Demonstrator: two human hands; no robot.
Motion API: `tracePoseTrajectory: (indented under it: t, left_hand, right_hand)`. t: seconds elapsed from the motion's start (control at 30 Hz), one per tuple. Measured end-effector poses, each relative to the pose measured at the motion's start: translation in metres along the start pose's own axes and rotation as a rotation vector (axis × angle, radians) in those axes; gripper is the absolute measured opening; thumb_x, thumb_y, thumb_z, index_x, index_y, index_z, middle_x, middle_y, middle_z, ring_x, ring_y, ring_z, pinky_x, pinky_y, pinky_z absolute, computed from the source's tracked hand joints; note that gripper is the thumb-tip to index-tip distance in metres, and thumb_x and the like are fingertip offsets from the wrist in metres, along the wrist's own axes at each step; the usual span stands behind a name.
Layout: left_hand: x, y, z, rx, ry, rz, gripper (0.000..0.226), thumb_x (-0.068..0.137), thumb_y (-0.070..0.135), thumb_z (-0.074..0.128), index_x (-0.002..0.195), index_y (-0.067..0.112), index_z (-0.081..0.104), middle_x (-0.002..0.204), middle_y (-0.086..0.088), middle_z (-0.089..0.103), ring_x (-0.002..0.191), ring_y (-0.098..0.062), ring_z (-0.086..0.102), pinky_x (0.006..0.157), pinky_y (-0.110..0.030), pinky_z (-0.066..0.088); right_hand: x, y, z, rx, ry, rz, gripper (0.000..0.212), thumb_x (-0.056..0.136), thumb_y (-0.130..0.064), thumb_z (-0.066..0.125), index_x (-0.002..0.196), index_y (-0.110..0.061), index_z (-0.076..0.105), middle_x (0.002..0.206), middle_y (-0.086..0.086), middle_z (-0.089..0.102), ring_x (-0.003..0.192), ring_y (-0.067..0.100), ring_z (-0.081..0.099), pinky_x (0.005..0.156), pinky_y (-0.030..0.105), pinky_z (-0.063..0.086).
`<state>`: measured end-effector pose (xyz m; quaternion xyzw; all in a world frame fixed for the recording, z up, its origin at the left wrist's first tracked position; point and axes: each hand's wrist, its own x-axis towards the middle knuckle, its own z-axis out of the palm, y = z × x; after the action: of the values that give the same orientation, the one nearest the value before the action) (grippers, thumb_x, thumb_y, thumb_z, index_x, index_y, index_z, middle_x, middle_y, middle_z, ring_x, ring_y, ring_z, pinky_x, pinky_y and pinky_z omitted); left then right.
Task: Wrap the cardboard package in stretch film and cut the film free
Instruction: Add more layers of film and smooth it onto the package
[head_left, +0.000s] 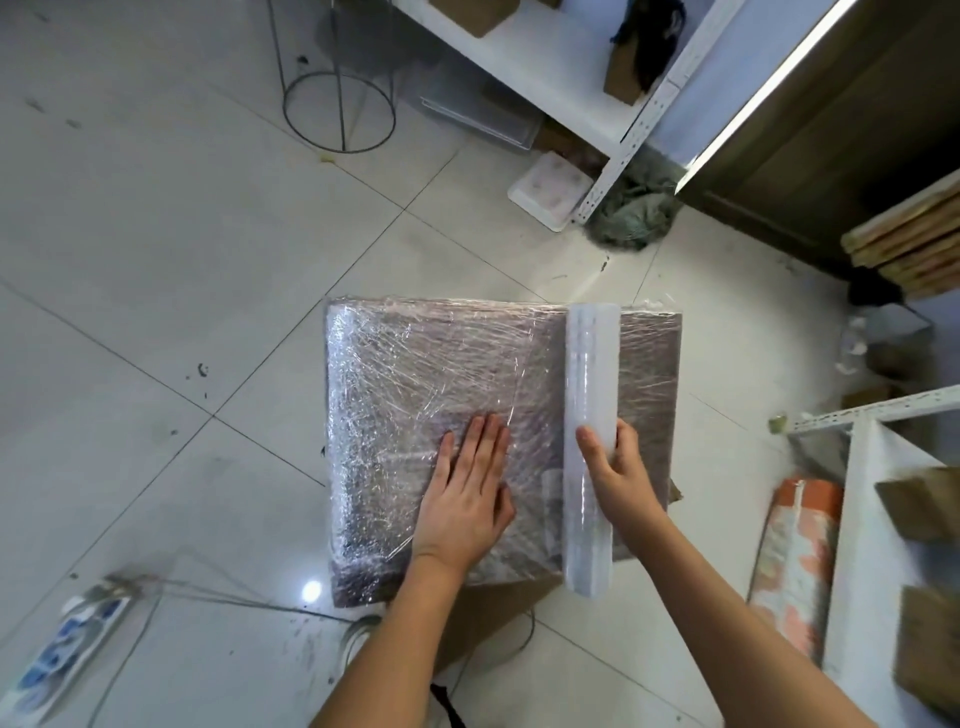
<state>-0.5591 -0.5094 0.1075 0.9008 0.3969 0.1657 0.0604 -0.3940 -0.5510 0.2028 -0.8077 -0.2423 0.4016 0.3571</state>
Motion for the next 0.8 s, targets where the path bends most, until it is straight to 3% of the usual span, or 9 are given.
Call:
tracePoseTrajectory:
  t: [0.2,0.33,0.5,0.6,0.7,0.8]
  left_hand:
    - [-0.003,0.002,0.0,-0.003,-0.017,-0.002,0.061,0.1,0.036,0.01,0.152,0.005,0.006,0.16,-0.011,-0.001,0.148,-0.023,0.001,0.12,-0.044,-0.006]
    - [-0.01,0.005,0.002,0.042,0.002,0.007,0.066,0.096,0.038,0.027,0.151,0.006,0.013,0.16,-0.01,0.003,0.148,-0.022,0.003,0.12,-0.044,-0.003]
    - [-0.015,0.008,0.0,0.092,-0.032,-0.012,0.072,0.094,0.041,0.028,0.152,0.007,0.001,0.161,-0.01,-0.002,0.148,-0.021,0.0,0.12,-0.043,-0.003]
    - [-0.016,0.007,-0.007,0.067,-0.054,-0.024,0.066,0.099,0.045,0.017,0.153,0.01,0.002,0.161,-0.008,-0.001,0.148,-0.019,0.0,0.12,-0.041,-0.005]
    - [-0.01,0.01,-0.023,-0.049,-0.029,-0.079,0.073,0.092,0.05,0.03,0.151,0.011,0.01,0.16,-0.004,0.007,0.148,-0.016,-0.001,0.12,-0.038,-0.003]
    - [-0.001,0.023,-0.029,0.048,-0.001,0.002,0.065,0.095,0.045,0.027,0.149,0.008,0.018,0.16,-0.007,0.01,0.148,-0.02,0.001,0.12,-0.043,0.0]
  right_hand:
    - [-0.002,0.004,-0.002,0.002,-0.004,-0.023,0.044,0.085,-0.044,0.056,0.12,-0.026,0.037,0.124,0.009,0.049,0.112,0.019,0.053,0.097,0.035,0.046]
    - [-0.002,0.012,-0.012,-0.069,-0.025,-0.078,0.04,0.082,-0.044,0.061,0.111,-0.02,0.046,0.113,0.009,0.055,0.096,0.015,0.058,0.076,0.024,0.049]
    - [-0.007,0.018,-0.018,-0.189,0.011,-0.204,0.055,0.071,-0.065,0.056,0.099,-0.018,0.049,0.095,0.005,0.058,0.086,0.019,0.06,0.072,0.039,0.054]
    - [-0.012,0.016,-0.016,-0.1,-0.015,-0.187,0.045,0.074,-0.058,0.057,0.099,-0.024,0.045,0.097,-0.001,0.057,0.088,0.016,0.061,0.074,0.038,0.057]
    - [-0.014,0.008,-0.017,0.007,-0.078,-0.179,0.041,0.077,-0.048,0.059,0.104,-0.021,0.043,0.098,-0.002,0.056,0.089,0.014,0.06,0.075,0.035,0.057]
    - [-0.013,0.003,-0.019,0.092,-0.099,-0.168,0.038,0.083,-0.039,0.061,0.107,-0.018,0.042,0.098,-0.001,0.055,0.088,0.015,0.06,0.073,0.03,0.055]
